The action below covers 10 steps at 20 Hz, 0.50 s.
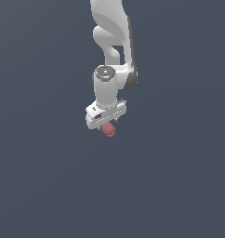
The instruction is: Pick up the object and move it to a goal position.
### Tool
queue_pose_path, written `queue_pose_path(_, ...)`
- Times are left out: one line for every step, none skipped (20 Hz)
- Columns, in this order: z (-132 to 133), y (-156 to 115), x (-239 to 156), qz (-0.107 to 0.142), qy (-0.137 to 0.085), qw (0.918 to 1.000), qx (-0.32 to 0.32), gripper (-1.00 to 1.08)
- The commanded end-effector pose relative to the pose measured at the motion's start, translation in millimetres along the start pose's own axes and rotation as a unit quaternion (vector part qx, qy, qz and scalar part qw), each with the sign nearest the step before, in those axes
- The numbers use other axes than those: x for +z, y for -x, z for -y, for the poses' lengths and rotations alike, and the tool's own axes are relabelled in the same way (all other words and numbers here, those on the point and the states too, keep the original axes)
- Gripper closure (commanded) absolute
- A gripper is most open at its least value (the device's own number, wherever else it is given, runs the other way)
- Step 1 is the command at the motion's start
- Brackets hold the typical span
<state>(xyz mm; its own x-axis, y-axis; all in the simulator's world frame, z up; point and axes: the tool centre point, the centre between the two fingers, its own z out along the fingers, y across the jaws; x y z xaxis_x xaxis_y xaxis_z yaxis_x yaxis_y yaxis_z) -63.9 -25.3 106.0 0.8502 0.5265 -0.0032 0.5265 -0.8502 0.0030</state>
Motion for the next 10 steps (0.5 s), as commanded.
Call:
queue_pose_path(2.8,3.4,3.5,-0.001,-0.001,0.9998,-0.018,-0.92)
queue_pose_path(3.6,4.5,4.6,-0.001,-0.001,0.9997,-0.023,-0.92)
queue_pose_path(4.3,5.4,5.5,-0.001,-0.001,0.9996,-0.027,-0.92)
queue_pose_path(4.9,6.2,6.3,-0.001,-0.001,0.9995,-0.031,-0.92)
queue_pose_path(5.4,6.8,7.0,-0.001,-0.001,0.9994,-0.034,-0.92)
queue_pose_path(5.8,7.3,7.5,-0.002,-0.001,0.9993,-0.037,-0.92)
queue_pose_path(6.1,7.7,7.8,-0.002,-0.001,0.9993,-0.038,-0.92)
queue_pose_path(6.3,7.9,8.0,-0.002,-0.001,0.9992,-0.039,-0.92)
queue_pose_path(6.3,8.0,8.1,-0.002,-0.001,0.9992,-0.04,-0.92)
queue_pose_path(6.0,7.6,7.8,-0.001,-0.001,0.9993,-0.038,-0.92)
